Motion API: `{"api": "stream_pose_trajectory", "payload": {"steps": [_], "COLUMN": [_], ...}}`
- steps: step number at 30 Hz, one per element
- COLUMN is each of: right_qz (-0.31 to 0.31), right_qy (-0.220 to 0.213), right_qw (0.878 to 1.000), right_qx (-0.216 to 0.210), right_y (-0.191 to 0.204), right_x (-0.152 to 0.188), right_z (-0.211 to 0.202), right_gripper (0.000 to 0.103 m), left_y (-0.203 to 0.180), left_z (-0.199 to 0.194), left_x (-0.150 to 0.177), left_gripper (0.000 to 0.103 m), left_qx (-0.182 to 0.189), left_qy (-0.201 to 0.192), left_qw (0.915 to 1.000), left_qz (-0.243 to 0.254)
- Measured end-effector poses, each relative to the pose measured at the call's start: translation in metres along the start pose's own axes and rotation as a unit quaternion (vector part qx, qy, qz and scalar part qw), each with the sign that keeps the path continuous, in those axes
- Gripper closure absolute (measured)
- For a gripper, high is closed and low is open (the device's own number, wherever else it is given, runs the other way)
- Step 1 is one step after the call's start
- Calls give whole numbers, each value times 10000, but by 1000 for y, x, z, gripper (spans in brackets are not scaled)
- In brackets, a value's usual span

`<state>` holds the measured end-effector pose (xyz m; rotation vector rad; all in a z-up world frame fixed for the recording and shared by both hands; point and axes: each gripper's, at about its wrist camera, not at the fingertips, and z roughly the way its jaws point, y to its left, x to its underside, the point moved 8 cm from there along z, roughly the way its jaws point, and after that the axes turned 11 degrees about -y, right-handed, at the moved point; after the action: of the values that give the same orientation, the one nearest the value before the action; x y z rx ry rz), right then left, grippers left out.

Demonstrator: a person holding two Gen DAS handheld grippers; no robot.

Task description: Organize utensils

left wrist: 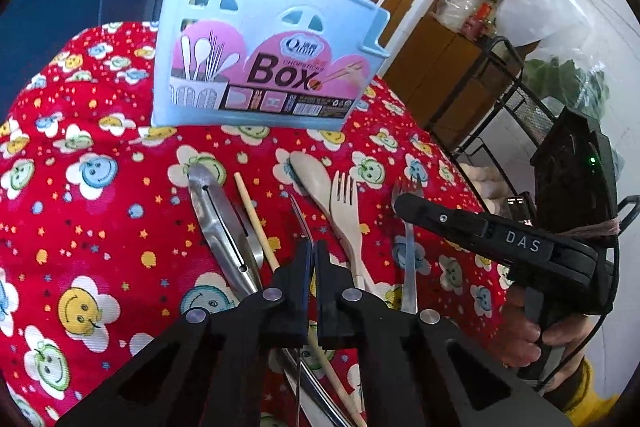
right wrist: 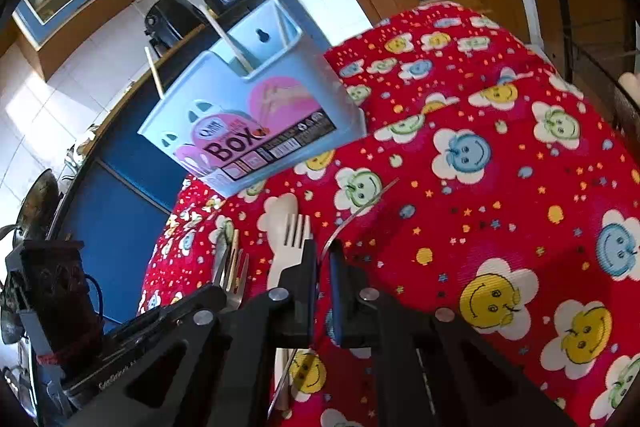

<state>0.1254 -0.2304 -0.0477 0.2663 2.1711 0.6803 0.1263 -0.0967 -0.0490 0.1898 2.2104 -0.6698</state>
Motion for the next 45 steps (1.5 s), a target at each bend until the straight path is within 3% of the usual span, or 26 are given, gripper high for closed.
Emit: {"api": "stream_pose_trajectory", "payload": {"steps": [9,20,35,45], "right_qz": [-467,-1062,-1423,-1511], "right_qy": [-427,-1104,-1567,-1737], "right_qw": [9980,9882,9773,9731], "right_qx": [-68,-68,-31,-86], "right_y": [24,56,76,86], "right_x": [-11,-33,-71,-102], "right_z": [-26,-58,-74,-76], "right_gripper": [97,99,99,99], "left_y": [7,10,1,-1], "left_z": [-17,-62,-102,-116], "left_x": [-12,-50,-123,-198], "left_gripper": [102,102,102,102], "left_qx": [-49,-60,-8,-208], "left_qy": [-254,-1131,-2153,-2750], "left_qw": [9996,9935,9765,9608], "left_qz": [-105,-149,41,275]}}
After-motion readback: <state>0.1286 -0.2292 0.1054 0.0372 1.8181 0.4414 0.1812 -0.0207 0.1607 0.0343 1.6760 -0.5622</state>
